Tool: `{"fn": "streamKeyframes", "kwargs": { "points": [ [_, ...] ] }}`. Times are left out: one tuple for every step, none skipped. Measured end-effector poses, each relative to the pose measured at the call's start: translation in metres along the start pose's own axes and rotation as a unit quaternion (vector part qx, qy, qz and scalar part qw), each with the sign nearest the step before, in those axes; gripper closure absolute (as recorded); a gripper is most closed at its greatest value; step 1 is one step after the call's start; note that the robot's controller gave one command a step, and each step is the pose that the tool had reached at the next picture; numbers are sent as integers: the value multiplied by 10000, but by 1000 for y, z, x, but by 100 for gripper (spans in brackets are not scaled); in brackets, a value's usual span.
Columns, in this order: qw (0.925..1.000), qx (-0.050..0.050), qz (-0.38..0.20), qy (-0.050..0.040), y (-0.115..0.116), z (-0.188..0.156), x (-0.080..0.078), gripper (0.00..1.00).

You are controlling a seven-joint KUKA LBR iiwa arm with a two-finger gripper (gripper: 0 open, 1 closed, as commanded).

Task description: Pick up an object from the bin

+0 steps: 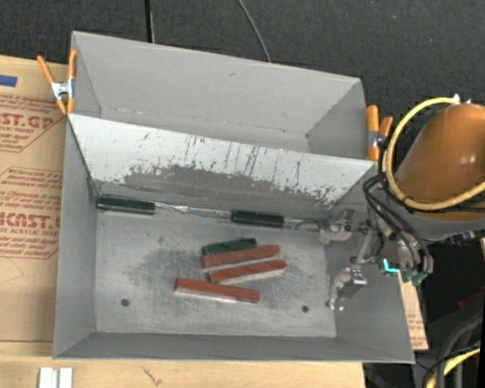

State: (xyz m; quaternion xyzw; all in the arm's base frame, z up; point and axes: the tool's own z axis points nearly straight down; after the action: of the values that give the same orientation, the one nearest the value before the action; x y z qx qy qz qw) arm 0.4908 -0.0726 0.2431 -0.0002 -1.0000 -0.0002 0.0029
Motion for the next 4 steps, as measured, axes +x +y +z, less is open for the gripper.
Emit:
{"fn": "streamKeyframes", "kwargs": {
  "points": [
    [10000, 5, -5, -37, 0, -3, -1, 0],
    [9998, 9, -192, -68, 5, 53, -10, 0],
    [9994, -2, 337, -35, 18, 101, -33, 0],
    [9962, 1, 863, -130, 10, 168, -40, 100]
  ]
}}
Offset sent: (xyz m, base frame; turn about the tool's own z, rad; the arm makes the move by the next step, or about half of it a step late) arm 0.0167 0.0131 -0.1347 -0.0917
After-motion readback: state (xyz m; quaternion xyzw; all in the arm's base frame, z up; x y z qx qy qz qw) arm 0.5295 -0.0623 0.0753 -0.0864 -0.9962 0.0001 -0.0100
